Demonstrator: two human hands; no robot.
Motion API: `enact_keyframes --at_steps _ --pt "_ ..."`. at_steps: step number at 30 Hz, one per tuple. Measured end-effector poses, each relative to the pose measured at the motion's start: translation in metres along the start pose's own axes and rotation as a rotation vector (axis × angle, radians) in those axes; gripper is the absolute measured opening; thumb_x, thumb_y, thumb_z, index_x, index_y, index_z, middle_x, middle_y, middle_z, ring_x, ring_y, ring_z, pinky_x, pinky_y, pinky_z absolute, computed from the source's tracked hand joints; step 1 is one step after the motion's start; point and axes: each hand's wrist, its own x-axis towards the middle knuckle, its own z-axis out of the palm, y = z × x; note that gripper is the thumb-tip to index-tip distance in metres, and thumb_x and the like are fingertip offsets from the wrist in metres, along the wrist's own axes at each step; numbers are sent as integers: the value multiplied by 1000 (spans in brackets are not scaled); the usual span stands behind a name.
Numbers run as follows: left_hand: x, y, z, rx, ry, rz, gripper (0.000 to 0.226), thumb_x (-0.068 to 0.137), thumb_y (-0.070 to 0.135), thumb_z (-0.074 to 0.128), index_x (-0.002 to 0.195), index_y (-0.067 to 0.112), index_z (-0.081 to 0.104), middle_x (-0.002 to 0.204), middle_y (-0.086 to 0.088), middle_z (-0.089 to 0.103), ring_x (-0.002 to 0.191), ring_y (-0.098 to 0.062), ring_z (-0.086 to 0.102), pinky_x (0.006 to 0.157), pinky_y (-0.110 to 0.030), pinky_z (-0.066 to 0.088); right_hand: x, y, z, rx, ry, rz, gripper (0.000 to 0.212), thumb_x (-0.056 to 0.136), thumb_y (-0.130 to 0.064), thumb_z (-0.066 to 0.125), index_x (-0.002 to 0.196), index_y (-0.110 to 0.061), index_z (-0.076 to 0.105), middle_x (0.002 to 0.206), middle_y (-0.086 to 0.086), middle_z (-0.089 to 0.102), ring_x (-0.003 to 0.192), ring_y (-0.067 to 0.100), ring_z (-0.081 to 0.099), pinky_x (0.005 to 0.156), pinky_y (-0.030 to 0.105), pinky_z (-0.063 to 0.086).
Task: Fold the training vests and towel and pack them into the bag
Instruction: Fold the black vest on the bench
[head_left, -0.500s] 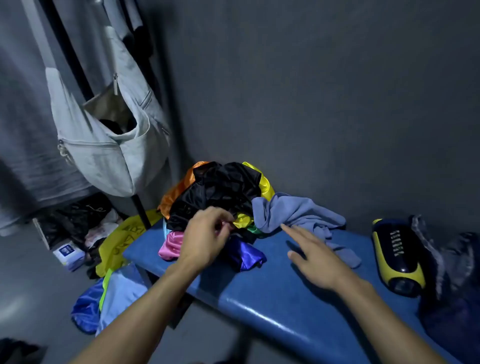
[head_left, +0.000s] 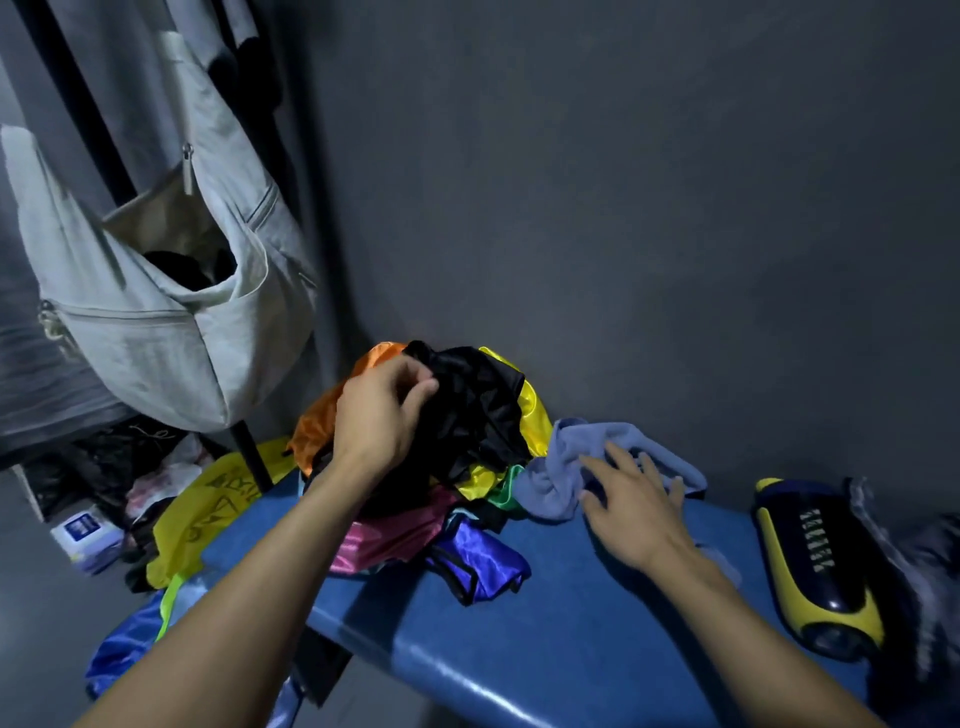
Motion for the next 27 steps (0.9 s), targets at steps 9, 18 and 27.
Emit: enact_keyframes --at_steps 9,18,27 --pt "-19 177 -69 -1201 -290 75 9 92 8 72 87 15 71 82 0 71 72 -10 65 72 -24 54 -97 -42 -85 1107 185 -377 60 91 -16 76 144 -28 50 133 -24 64 127 -2 57 102 20 48" --pt "-98 169 -22 -1179 -433 -174 27 99 4 61 125 9 65 121 -6 73 117 -19 68 103 -28 52 -149 -8 -87 1546 365 115 21 104 -6 53 100 -22 65 86 -6 68 73 9 67 65 19 52" --pt "-144 107 20 -461 -455 161 51 76 61 71 111 24 64 109 11 65 96 -2 62 86 -22 47 -147 23 -58 1761 222 426 33 103 -29 56 129 -13 69 122 13 72 107 32 70 87 41 58"
